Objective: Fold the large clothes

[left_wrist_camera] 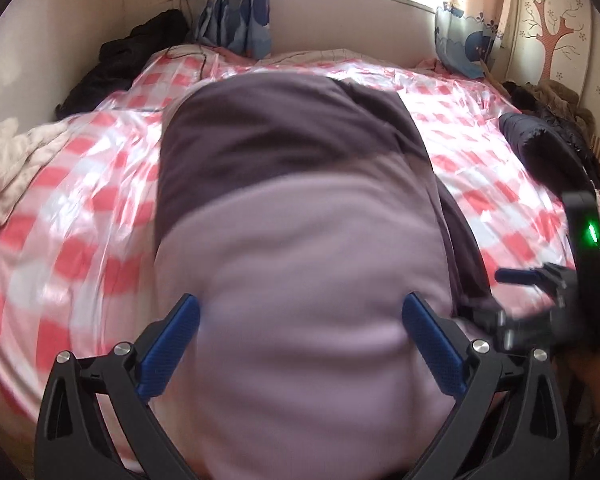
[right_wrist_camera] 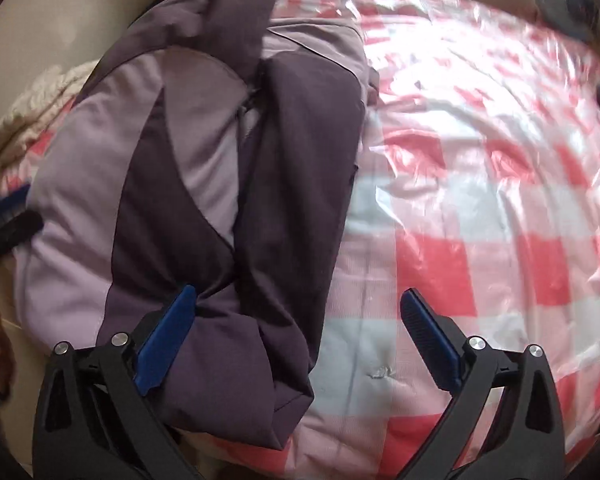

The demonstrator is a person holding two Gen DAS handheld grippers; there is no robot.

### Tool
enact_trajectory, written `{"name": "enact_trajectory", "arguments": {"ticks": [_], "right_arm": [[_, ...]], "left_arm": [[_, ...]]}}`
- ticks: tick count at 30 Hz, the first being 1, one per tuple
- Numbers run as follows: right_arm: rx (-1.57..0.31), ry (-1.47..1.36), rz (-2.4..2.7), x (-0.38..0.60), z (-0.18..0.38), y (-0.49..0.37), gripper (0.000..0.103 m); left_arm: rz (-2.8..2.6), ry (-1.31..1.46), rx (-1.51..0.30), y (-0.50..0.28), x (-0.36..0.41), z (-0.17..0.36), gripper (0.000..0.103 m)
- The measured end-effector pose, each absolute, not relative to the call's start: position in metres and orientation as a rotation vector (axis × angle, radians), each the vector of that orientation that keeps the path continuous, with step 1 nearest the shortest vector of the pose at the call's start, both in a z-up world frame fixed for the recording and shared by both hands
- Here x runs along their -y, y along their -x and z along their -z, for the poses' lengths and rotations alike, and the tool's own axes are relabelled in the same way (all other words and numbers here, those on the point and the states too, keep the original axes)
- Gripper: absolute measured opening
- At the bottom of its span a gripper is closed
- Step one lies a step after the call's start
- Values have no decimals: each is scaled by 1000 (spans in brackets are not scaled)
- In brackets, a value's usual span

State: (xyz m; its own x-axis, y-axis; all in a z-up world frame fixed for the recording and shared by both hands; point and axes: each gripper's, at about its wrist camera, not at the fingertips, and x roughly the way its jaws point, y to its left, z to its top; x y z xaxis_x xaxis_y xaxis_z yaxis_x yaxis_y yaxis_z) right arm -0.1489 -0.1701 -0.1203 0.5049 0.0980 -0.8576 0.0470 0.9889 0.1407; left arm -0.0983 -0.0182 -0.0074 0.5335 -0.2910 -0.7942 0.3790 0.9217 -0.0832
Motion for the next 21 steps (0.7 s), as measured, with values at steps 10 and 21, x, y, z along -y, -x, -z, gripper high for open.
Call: {"name": "enact_trajectory", "arguments": {"ticks": [10, 21], "right_arm": [[-1027, -102, -21, 144, 121, 169, 96], [-888, -124, -28, 128, 51, 197, 96]], "left_arm": [[305, 197, -1053, 118, -39, 13, 97], [277, 140, -1059, 135, -46, 2, 97]]}}
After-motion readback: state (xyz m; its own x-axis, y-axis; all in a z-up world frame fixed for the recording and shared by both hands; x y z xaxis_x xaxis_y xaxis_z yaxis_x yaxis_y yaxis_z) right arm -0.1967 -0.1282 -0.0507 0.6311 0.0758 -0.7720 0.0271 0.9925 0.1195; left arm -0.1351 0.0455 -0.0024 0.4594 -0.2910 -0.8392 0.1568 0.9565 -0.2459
